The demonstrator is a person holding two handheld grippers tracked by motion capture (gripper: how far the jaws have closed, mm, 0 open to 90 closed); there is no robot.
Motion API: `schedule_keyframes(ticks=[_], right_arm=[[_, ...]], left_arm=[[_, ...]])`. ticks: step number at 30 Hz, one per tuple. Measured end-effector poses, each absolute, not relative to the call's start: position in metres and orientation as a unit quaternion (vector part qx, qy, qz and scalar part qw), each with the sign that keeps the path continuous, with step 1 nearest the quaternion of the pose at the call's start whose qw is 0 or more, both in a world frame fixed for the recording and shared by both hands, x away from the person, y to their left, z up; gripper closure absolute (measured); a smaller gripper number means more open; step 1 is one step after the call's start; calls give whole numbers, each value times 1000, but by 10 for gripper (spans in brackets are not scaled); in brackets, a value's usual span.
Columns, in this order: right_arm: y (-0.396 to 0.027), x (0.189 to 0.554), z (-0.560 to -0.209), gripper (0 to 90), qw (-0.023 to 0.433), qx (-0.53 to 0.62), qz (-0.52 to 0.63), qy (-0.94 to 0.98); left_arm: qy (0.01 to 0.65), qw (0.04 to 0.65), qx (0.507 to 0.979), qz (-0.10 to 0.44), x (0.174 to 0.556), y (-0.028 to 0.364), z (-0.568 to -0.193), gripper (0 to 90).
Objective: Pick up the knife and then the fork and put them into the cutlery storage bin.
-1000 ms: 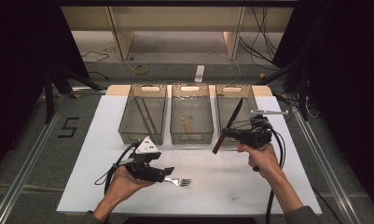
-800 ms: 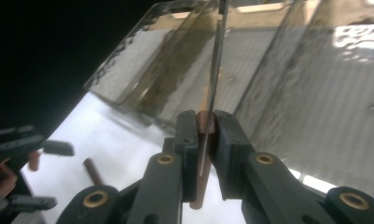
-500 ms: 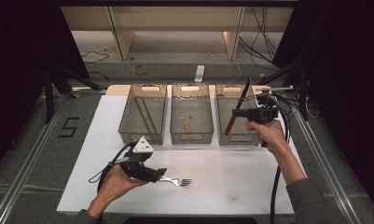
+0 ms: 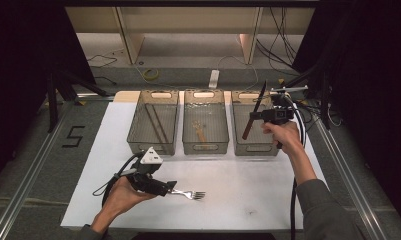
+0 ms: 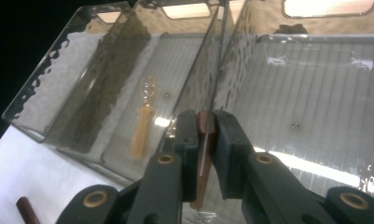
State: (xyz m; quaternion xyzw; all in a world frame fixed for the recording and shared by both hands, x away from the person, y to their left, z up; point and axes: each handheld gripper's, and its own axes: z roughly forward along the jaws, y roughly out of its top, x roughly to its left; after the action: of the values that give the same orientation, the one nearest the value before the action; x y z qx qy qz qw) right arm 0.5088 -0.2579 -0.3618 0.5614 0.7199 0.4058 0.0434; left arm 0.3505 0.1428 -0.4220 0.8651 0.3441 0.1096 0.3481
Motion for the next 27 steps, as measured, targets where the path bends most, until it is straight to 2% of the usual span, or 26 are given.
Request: schedule_keyframes(ticks=[10,27], right_arm=[[-253,522,-376,811,37,576,372,727],[-243,523,-393,810,18,573,352,740]], left_arm=[[346,340,868,109,352,145,-424,175],[344,335,870,108,352,144,-426,174]])
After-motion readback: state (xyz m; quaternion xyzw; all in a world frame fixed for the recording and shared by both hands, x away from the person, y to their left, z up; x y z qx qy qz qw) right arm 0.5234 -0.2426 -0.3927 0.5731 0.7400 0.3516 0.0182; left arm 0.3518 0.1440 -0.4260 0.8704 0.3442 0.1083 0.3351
